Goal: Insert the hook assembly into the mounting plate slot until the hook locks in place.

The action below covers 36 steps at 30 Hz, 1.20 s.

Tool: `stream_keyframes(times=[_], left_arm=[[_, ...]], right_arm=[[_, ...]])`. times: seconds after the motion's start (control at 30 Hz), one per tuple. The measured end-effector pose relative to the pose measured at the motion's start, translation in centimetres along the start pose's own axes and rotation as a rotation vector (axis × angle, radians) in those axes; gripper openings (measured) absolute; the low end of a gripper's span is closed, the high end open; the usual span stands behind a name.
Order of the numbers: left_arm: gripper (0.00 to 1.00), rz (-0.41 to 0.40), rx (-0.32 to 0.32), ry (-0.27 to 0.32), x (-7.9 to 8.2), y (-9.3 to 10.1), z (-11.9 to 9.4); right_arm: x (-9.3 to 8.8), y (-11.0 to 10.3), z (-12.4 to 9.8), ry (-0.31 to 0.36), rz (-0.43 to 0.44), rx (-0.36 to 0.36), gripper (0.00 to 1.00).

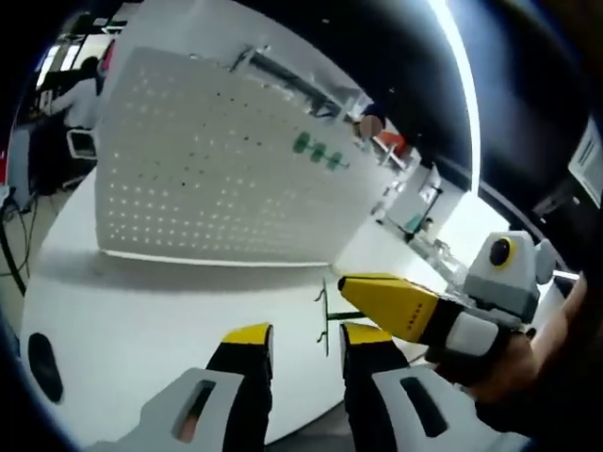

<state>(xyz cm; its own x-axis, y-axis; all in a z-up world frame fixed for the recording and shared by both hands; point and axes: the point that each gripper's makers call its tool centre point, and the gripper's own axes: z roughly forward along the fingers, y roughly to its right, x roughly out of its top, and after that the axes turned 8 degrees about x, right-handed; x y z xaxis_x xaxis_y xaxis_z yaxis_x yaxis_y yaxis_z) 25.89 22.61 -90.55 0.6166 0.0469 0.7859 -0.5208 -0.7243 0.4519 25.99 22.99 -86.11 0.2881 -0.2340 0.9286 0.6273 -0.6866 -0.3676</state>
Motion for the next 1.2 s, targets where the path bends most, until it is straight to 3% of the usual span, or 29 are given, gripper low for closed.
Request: stream_keyframes(times=[0.17,0.3,0.53,0.83,0.93,1.07,1.2], left_arm=[[0.19,-0.014,-0.011,0.001,-0.1,0.2,-0.3],[0.05,-0.001,-0.035,0.016,0.0,0.8,-0.6],[0.03,0.025,-0.036,0.035,0.1,1.0,-0.8],[0.01,0.12,-0.001,0.044,0.2,1.2,-0.8],[0.01,0.097,-0.001,0.058,0.7,1.1,-1.0],[0.01,0.096,0.04,0.07,1.4,-0.4,-1.5],[0.01,0.125,0.082,0.098,2.5,-1.4,-1.9]], right_arm=[[0.3,-0.8,0.2,0.012,-0.004,0.019,0.0],[0.1,-1.3,0.2,0.008,-0.008,0.03,0.0],[0.2,-1.7,-0.1,0.009,-0.02,0.032,0.0],[0.2,-1.4,-0.2,-0.004,-0.006,0.04,0.0],[1.1,-1.5,-0.5,0.013,0.005,0.048,0.03],[2.9,-1.5,-0.9,0.043,0.058,0.071,0.05],[3.1,-1.8,-1.3,0.008,0.084,0.113,0.06]])
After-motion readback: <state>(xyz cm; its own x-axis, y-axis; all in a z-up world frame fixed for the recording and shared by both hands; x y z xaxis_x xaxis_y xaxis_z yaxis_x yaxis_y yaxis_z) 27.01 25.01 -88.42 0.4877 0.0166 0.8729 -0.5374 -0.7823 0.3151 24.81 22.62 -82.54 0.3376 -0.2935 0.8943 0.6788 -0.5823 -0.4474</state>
